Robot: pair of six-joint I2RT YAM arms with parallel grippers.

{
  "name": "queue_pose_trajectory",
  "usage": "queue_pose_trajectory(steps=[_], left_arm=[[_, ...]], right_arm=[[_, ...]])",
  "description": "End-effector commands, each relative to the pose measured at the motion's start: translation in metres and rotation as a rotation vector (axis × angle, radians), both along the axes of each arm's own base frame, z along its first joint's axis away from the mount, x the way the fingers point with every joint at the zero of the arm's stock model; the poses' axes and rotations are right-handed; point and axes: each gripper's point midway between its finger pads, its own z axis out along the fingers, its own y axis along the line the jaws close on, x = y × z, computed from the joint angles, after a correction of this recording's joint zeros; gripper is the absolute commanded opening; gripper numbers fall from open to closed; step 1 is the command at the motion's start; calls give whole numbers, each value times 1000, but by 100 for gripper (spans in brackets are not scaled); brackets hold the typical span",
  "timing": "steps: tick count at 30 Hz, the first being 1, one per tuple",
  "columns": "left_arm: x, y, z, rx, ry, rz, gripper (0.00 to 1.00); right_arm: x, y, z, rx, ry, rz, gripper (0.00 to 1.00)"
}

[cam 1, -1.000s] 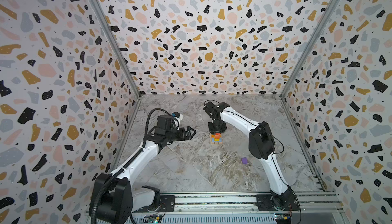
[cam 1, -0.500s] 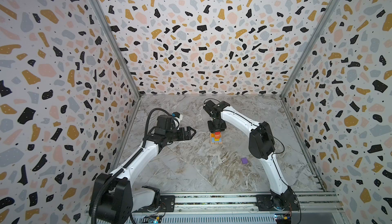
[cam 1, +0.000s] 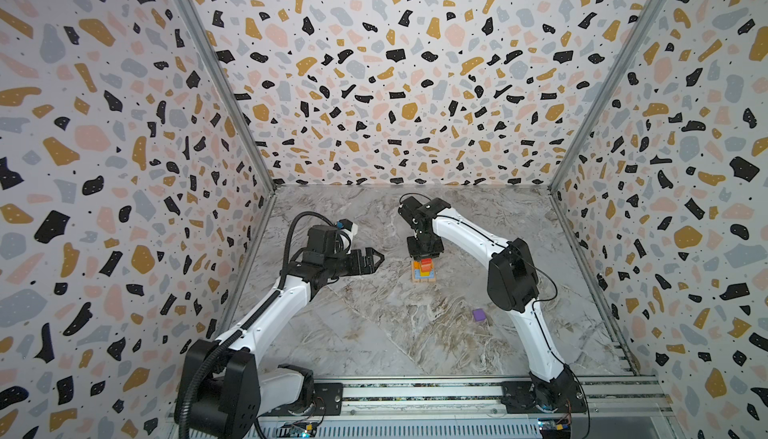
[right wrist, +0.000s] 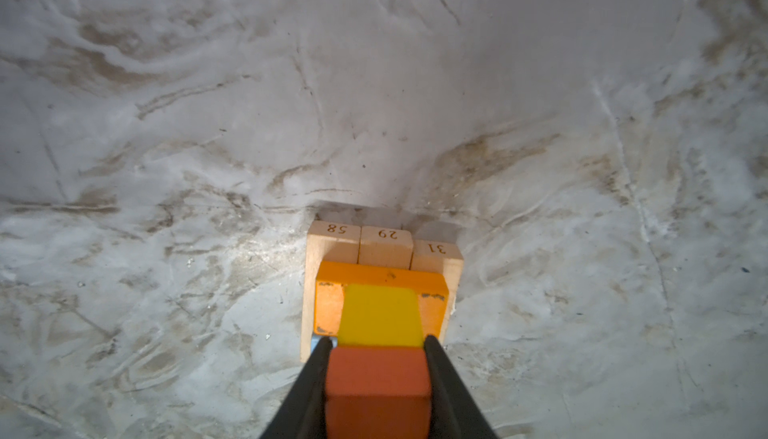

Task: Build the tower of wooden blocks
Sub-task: 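Hold the red cube on the stack and adjust its position, then open the right gripper and raise it off the red cube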

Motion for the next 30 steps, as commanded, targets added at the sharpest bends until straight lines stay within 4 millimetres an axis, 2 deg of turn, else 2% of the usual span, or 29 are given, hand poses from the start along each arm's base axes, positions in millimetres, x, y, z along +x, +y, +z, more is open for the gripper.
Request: queue_pose_trajectory(steps=[1,9,15,24,30], left_arm=[[0,0,8,-23,-31,-1,100],[0,0,7,-23,-30,-1,100],[0,0,7,-23,-31,-1,100],[1,1,7,-20,-30,4,100],[2,3,5,-13,-27,10,100]], right_arm=[[2,-2,15,3,-17,-7,35],[2,-2,15,2,-16,-5,35],[3,0,18,9,-17,2,45],[3,-1,41,22,-50,11,58],[1,-7,65,28,-90,17,68]])
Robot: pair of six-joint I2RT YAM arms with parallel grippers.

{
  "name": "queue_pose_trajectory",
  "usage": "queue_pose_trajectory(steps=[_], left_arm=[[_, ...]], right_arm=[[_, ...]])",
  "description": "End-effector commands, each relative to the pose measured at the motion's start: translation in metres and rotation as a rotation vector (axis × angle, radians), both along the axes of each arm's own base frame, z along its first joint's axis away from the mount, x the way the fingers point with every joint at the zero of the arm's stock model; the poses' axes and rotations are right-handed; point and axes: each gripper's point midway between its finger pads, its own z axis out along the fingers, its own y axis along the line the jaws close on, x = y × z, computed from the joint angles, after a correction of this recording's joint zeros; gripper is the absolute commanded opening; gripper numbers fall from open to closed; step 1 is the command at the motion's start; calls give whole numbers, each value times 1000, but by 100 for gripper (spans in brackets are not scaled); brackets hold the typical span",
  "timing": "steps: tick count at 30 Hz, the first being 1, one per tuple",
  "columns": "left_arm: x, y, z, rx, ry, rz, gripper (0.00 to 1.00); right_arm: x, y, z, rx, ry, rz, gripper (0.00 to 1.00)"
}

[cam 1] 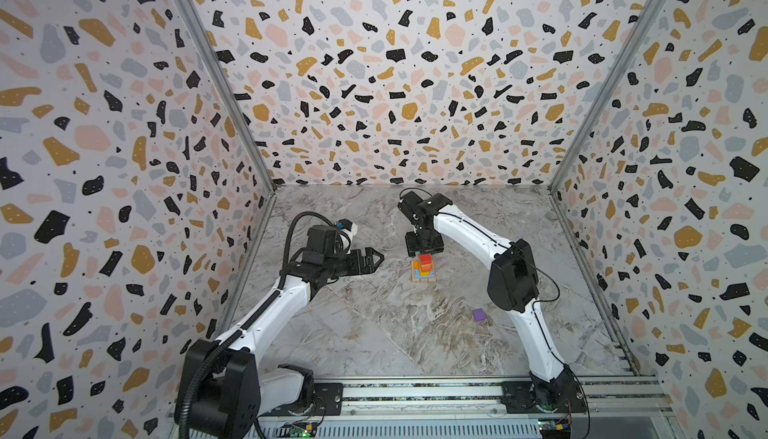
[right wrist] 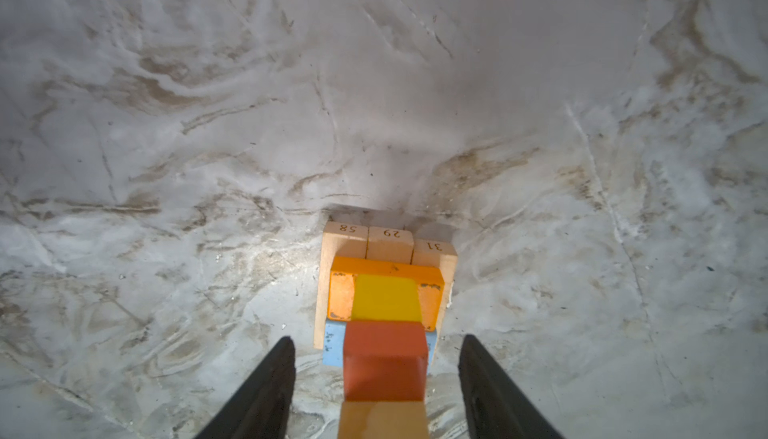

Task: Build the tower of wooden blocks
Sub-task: 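Open the right gripper and raise it off the red cube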

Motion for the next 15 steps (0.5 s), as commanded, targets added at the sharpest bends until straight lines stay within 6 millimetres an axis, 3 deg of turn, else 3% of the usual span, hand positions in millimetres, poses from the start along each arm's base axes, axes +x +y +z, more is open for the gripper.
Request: queue_pose_trajectory(steps=[1,15], left_arm=[[1,1,5,-13,-27,6,100],[3,6,-2,14,-14,26,100]], right_arm=[[-4,-10,50,19,-66,8,69],[-27,-36,111,35,-153,41,80]])
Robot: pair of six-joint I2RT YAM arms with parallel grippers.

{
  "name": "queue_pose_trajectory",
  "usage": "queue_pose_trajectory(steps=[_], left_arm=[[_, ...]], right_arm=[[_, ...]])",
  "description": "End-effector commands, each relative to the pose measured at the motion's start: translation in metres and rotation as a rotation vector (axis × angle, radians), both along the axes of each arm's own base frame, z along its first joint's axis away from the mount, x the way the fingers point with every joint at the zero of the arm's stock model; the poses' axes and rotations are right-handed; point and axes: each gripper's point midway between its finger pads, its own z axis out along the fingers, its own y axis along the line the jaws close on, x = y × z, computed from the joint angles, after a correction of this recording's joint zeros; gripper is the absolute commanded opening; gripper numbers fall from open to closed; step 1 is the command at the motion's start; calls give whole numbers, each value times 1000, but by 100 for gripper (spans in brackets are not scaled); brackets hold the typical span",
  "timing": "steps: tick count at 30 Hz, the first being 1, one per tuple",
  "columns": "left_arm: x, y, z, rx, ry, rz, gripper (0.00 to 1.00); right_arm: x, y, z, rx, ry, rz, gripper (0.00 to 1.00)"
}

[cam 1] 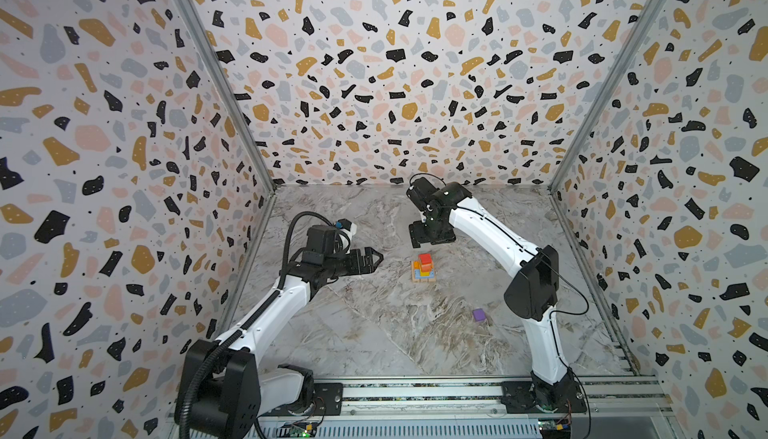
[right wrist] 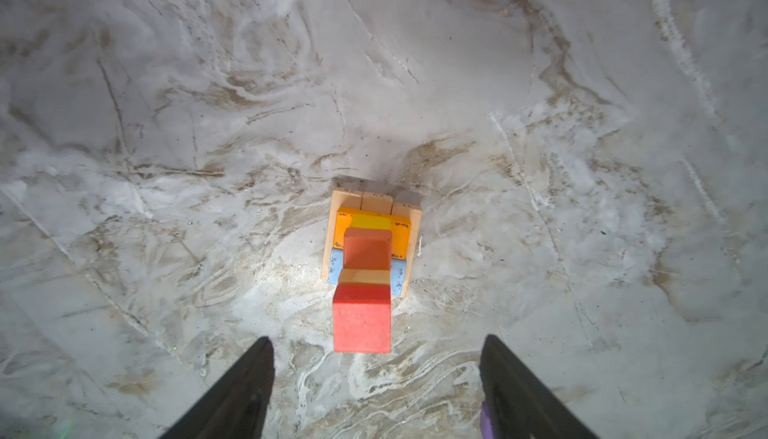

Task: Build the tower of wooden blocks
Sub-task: 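Open the right gripper and raise it off the red cube, then move the right gripper to the purple cube and close on it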

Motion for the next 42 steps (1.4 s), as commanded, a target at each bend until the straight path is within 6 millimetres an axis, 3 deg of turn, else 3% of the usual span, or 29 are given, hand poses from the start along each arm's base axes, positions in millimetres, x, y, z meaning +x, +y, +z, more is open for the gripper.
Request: queue_pose_trajectory(steps=[1,13,21,27,33,42], left_arm=[[2,4,-2,7,-10,16,100],[4,6,-11,30,13,26,100],[5,10,-8,39,-5,43,100],[5,10,-11,44,4,44,100],[5,10,-12,46,8,45,100],[5,10,-13,45,11,43,100]], right_arm=[[-18,-22,28,-26,-33,8,81],[-82,-81,32,-36,-36,15,77],[-130,-122,-14,-50,32,-19,70],[-158,-137,-54,-29,100,-34,67],[-170,-146,-86,-14,136,-54,61],[-156,-148,-113,9,145,-66,53]])
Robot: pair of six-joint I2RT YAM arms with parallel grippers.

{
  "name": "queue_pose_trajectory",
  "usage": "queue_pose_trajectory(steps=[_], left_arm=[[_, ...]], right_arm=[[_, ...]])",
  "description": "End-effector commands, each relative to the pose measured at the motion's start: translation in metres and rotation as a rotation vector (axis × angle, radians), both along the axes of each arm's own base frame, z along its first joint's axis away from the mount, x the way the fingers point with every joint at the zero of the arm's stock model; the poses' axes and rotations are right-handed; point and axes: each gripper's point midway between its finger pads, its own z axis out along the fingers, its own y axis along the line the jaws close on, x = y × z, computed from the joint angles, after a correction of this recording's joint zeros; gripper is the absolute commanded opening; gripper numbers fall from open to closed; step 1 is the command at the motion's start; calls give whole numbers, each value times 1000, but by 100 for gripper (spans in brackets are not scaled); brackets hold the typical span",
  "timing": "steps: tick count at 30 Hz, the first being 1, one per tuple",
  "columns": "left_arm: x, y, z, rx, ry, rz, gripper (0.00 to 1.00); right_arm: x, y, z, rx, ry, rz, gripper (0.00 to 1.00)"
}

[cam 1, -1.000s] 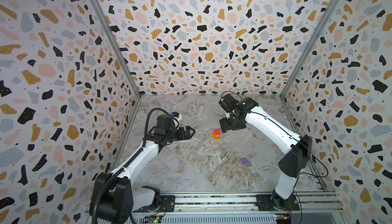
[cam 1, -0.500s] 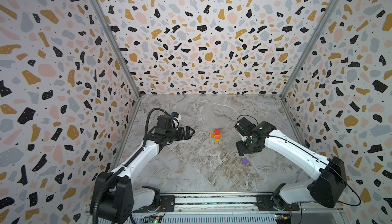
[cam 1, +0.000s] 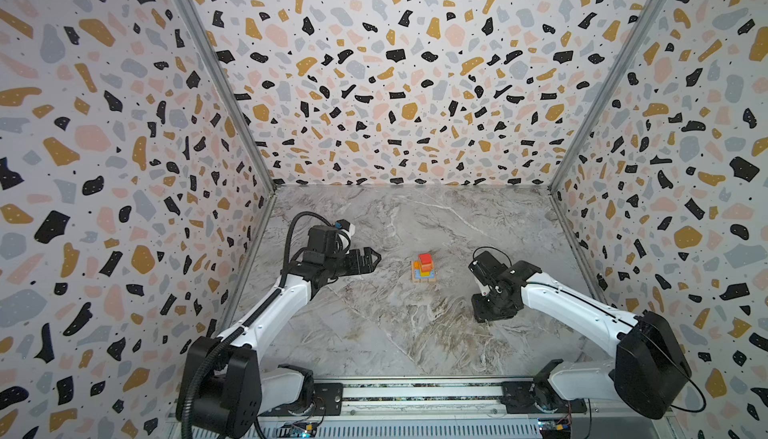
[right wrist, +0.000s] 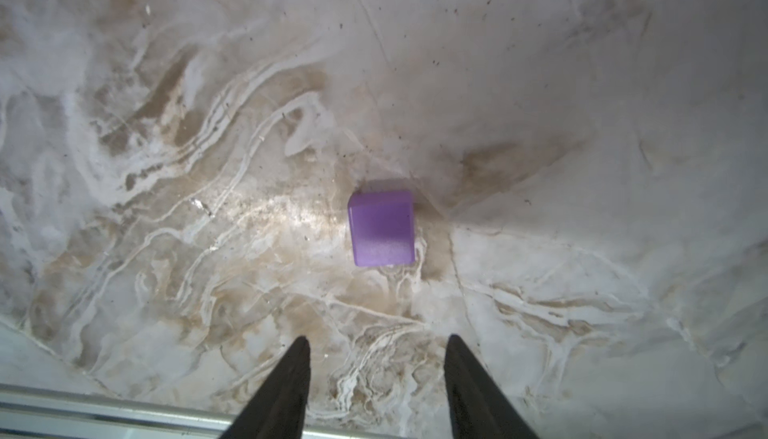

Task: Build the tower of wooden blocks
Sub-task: 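Move the right gripper to the purple cube and close on it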

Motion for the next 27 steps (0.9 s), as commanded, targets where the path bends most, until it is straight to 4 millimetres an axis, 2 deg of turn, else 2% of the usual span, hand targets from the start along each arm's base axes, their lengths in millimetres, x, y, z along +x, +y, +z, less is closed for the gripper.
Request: queue_pose_trajectory(steps=[1,14,27], left_arm=[[0,2,-4,5,-1,5,100],[-1,2,-4,3,1,2,100],[-1,1,-5,0,6,-1,100]], right_arm=[[13,7,0,33,-29,8,53],[20,1,-23,-16,0,-31,52],[18,-2,-36,-40,37,-45,46]])
